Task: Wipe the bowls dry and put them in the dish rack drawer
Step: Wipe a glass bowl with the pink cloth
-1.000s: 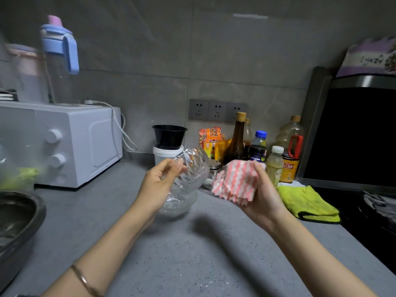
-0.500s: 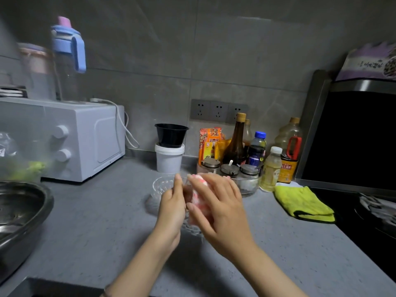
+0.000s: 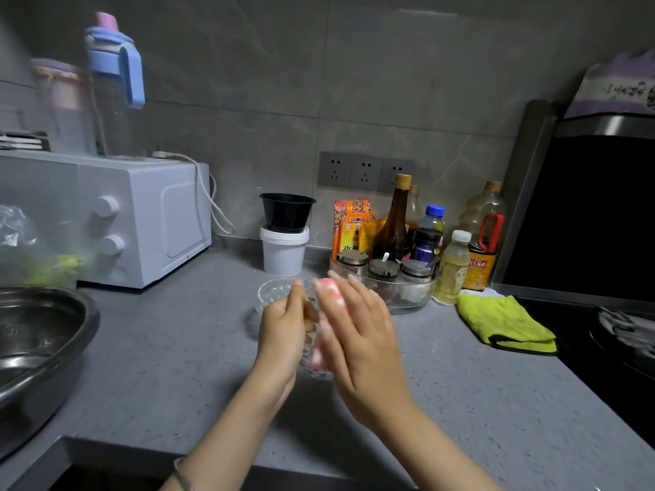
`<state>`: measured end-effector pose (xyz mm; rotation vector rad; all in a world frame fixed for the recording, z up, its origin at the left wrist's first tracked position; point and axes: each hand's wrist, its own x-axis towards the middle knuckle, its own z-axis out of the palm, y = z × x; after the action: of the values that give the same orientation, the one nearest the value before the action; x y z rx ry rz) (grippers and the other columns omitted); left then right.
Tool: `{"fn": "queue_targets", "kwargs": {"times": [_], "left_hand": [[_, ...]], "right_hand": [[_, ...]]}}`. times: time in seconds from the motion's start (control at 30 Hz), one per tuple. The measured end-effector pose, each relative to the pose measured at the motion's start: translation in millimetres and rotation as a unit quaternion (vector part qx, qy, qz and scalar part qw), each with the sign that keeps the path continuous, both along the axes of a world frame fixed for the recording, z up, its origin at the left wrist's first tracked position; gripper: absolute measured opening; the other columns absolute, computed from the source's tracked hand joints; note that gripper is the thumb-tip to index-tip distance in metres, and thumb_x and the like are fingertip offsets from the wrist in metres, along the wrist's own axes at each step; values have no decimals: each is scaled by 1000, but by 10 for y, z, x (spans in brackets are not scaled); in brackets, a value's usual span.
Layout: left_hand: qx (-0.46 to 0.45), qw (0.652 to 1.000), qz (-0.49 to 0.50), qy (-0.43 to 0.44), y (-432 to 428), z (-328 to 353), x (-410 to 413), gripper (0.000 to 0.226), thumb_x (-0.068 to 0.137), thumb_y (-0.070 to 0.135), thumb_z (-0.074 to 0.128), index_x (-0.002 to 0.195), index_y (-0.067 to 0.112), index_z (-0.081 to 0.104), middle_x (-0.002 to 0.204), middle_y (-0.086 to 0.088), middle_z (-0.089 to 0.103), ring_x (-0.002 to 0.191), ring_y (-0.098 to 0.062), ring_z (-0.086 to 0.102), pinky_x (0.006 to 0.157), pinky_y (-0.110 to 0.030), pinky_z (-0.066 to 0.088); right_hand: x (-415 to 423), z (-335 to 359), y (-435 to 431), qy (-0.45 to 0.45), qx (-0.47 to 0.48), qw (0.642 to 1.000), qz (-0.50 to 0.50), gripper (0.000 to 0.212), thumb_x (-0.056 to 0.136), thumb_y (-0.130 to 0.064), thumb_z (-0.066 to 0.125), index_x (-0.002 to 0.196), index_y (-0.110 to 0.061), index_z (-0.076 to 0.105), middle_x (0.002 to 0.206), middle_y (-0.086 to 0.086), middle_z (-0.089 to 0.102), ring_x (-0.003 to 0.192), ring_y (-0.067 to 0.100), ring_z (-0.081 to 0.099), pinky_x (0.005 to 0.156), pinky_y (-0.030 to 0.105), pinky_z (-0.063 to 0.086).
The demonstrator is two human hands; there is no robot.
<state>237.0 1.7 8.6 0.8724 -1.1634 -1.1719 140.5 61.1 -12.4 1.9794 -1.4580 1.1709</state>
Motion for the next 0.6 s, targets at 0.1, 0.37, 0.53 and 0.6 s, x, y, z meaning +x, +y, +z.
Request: {"fn": "queue_targets", "kwargs": {"times": [0.1, 0.37, 0.53, 0.6], "left_hand": [[-4, 999, -48, 3, 36, -23, -60, 38, 100, 28, 43, 70, 16, 64, 60, 5, 65, 61, -10, 60, 59, -24, 48], [-24, 999, -20, 17, 127, 2, 3, 51, 100, 29, 43, 51, 12, 40, 33, 7, 38, 34, -1, 34, 38, -9, 27], [30, 996, -74, 40, 45, -144, 19, 44, 97, 40, 45, 70, 8, 61, 70, -9, 60, 73, -23, 54, 72, -30, 43], [18, 996, -92, -9, 19, -100, 38, 45, 98, 39, 42, 78, 7, 68, 74, -4, 69, 76, -15, 65, 74, -19, 48]], "right_hand": [[-62, 182, -73, 39, -24, 999, -13, 42, 98, -39, 33, 131, -27, 56, 131, -5, 56, 123, 14, 49, 103, 35, 38], [-273, 318, -130, -458, 153, 867, 124, 45, 97, -46, 38, 91, -18, 71, 87, 5, 73, 83, 17, 67, 77, 29, 51], [-310, 395, -52, -538, 177, 822, 59, 54, 97, -37, 45, 77, 11, 62, 49, 12, 50, 40, 16, 43, 41, 20, 31], [-337, 464, -41, -507, 181, 842, 43, 51, 97, -35, 46, 71, 7, 61, 43, 4, 40, 30, 9, 32, 34, 17, 24]]}}
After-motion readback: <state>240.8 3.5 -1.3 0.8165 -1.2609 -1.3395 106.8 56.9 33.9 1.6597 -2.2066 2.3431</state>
